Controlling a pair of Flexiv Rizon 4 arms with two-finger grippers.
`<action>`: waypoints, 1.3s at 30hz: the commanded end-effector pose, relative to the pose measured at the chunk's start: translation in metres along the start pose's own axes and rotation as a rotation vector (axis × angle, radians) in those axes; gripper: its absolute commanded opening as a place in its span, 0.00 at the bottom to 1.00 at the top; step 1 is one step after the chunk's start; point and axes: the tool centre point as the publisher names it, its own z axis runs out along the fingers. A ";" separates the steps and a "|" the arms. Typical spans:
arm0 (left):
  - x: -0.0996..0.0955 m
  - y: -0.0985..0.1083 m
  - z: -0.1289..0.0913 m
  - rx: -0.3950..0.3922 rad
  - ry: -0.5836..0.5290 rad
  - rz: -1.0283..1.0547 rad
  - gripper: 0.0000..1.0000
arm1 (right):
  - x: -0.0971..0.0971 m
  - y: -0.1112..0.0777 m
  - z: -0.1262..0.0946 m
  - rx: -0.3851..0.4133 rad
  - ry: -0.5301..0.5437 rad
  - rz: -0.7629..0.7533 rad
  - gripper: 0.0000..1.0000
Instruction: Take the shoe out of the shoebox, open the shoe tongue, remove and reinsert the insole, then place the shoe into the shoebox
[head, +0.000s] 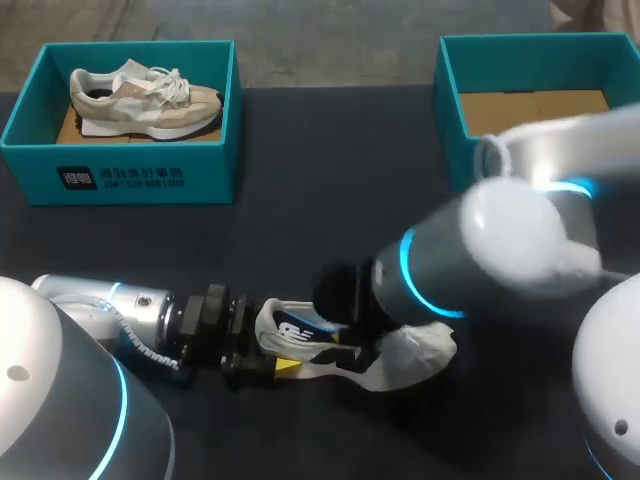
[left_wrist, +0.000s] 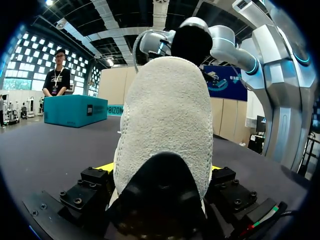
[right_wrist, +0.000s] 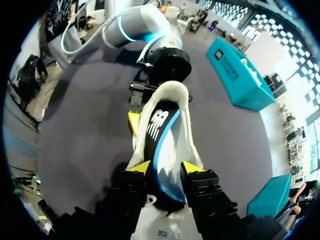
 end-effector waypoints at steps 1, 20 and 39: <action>-0.001 0.000 0.000 0.000 0.000 0.000 0.00 | -0.004 0.010 0.000 0.129 0.059 -0.001 0.34; -0.001 0.000 0.000 0.000 0.000 0.000 0.00 | 0.002 0.026 -0.006 0.268 0.219 0.038 0.28; -0.001 0.000 0.000 0.000 0.000 0.000 0.00 | 0.004 0.037 0.008 0.310 0.288 0.136 0.24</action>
